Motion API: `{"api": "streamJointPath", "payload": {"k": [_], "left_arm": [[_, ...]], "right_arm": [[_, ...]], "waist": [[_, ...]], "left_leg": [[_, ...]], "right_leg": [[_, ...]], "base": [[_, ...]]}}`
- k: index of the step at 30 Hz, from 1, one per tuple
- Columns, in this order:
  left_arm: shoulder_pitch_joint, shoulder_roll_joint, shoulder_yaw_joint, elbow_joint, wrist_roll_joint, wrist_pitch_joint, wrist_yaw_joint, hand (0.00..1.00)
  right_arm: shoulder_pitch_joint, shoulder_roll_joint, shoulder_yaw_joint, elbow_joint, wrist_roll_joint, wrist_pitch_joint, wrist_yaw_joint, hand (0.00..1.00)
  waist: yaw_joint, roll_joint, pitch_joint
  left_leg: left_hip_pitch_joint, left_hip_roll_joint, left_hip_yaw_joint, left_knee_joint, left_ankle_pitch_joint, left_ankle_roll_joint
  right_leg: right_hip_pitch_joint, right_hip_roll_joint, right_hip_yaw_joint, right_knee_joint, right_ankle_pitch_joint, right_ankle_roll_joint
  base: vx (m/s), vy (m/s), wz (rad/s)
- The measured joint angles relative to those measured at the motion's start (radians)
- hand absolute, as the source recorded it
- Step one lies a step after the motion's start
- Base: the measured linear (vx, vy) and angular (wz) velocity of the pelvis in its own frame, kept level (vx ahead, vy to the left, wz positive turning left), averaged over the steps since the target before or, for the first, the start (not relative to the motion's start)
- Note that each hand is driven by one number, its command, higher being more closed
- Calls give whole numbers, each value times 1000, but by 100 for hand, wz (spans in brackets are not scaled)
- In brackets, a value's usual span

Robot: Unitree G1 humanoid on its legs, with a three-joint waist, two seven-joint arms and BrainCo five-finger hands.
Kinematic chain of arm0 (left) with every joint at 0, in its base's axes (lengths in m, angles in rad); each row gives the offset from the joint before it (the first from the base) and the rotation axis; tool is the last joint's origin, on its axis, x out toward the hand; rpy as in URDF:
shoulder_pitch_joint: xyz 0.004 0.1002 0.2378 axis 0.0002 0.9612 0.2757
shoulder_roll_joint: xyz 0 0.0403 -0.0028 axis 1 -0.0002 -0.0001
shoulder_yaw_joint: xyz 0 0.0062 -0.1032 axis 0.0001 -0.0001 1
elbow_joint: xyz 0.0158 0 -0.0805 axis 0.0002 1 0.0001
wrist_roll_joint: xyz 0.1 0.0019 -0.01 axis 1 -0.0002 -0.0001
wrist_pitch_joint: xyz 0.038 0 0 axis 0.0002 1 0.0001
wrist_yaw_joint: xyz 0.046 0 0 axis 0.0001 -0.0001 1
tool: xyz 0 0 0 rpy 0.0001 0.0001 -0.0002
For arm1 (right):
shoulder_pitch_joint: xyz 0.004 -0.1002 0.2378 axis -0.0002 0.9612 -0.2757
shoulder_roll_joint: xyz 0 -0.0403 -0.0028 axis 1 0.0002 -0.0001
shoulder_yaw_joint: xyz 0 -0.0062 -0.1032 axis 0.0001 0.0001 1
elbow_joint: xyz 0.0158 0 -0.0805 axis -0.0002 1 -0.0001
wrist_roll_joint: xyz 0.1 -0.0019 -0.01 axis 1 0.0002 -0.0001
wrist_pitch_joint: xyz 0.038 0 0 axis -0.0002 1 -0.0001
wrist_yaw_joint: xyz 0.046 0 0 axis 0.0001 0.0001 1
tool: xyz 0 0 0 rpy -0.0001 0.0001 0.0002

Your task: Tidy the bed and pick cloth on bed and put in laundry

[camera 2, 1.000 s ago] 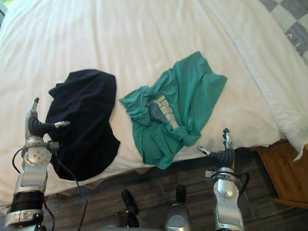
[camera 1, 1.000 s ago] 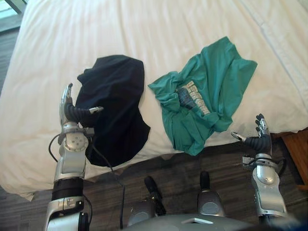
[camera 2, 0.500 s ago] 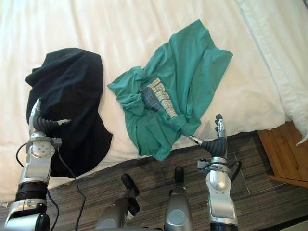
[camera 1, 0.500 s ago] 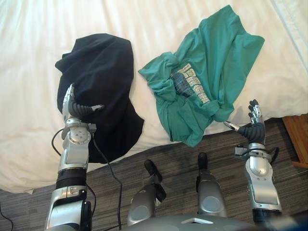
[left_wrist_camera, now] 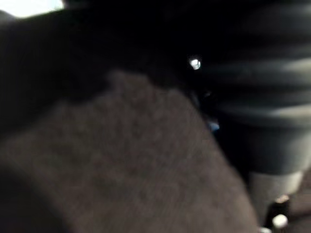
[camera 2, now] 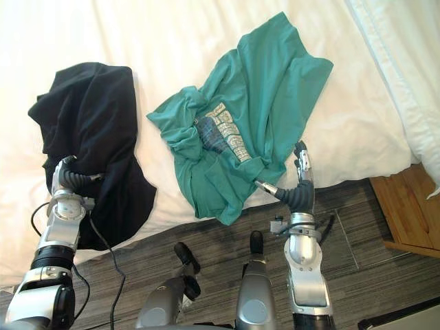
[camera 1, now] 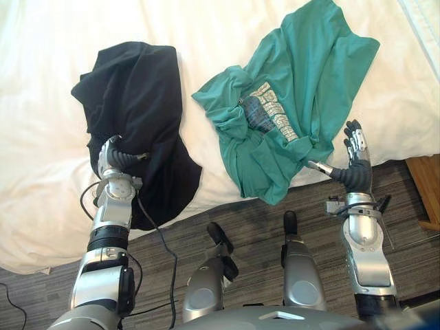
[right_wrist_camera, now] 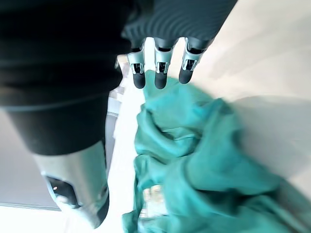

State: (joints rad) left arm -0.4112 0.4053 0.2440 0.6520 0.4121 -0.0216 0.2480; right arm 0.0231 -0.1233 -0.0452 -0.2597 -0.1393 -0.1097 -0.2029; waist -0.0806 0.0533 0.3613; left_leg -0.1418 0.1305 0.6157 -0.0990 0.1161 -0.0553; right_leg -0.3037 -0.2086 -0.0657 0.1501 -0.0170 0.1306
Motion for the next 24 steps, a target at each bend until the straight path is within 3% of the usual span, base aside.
{"api": "streamJointPath", "payload": {"k": [3, 9, 13, 24], "left_arm": [[2, 1, -25, 0, -24, -32, 0, 100], [82, 6, -75, -27, -211, -134, -16, 100], [163, 5, -88, -94, -325, -185, -87, 100], [342, -45, -108, -201, -614, -230, -223, 100]], "right_arm": [[-27, -13, 0, 2, -1, 0, -1, 0], [-121, -78, 1, 46, -23, 0, -1, 0], [-197, -164, 12, 133, -127, 5, 1, 0], [-353, -375, 46, 339, -326, 29, 23, 0]], "waist": [[16, -1, -1], [15, -17, -18], [16, -26, -30], [21, -9, -38]], "left_leg": [[0, 0, -4, 1, 0, 0], [-1, -5, -48, 1, 1, 0], [-6, -11, -87, 1, 2, 2], [-17, -31, -163, 1, 10, 13]], "right_leg": [[4, 0, -1, -5, 1, 1], [45, -5, -35, -44, 10, 13], [75, -6, -63, -68, 16, 19], [118, -24, -122, -91, 22, 29]], "base": [[83, -5, 4], [82, 1, 16], [70, 7, 23], [37, 19, 18]]}}
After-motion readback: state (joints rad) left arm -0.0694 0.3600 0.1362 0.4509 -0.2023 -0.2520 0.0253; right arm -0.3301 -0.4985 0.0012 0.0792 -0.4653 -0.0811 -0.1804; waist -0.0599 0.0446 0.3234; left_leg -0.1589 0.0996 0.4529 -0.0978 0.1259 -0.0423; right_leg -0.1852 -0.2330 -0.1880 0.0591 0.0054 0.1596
